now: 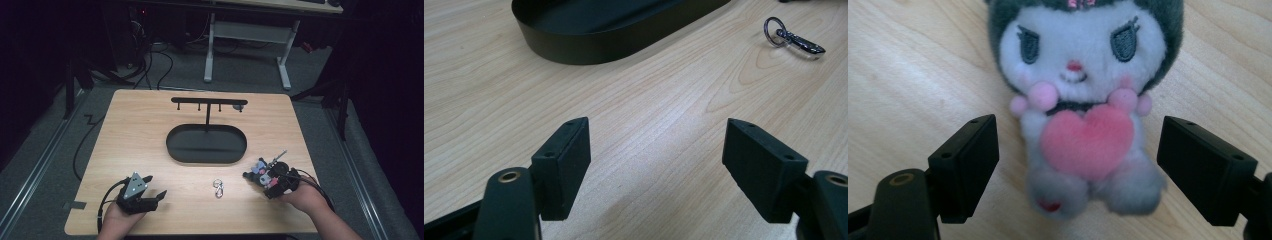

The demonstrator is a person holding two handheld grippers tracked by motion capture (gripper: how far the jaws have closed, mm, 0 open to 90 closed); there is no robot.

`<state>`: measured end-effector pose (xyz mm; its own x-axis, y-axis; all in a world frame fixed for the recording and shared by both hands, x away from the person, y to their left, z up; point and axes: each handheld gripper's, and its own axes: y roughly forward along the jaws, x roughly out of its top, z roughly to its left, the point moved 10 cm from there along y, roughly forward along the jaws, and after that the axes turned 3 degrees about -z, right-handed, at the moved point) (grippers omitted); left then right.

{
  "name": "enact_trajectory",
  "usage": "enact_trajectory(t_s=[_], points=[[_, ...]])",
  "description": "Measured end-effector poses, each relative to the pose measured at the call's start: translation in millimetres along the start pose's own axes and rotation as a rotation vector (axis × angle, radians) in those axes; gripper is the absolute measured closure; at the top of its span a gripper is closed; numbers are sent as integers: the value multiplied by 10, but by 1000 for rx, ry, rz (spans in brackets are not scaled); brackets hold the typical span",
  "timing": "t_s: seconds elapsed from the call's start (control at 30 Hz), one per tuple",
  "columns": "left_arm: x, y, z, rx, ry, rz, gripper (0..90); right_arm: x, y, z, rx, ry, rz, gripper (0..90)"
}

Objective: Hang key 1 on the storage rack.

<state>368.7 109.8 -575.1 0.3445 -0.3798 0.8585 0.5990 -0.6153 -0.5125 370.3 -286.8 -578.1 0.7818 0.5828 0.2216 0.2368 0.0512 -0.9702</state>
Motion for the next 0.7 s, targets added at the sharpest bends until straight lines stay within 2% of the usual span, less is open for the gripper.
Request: enact_trajectory(t_s=[0.23,0.3,0.53,0.57,0.6,0.7], points=[[-8,17,-14,-5,3,3,283,10,98,5,25,4,16,228],[-11,27,-26,-11,11,9,283,14,115,5,19,2,14,252],[3,26,-40,-12,9,2,283,31,138,18,47,30,25,310],[4,20,-36,-14,6,0,283,33,133,24,52,32,28,340],[4,14,-29,-13,6,-1,284,53,114,16,44,18,15,435],[8,8,-19,-13,2,-4,284,69,82,28,50,23,7,459]])
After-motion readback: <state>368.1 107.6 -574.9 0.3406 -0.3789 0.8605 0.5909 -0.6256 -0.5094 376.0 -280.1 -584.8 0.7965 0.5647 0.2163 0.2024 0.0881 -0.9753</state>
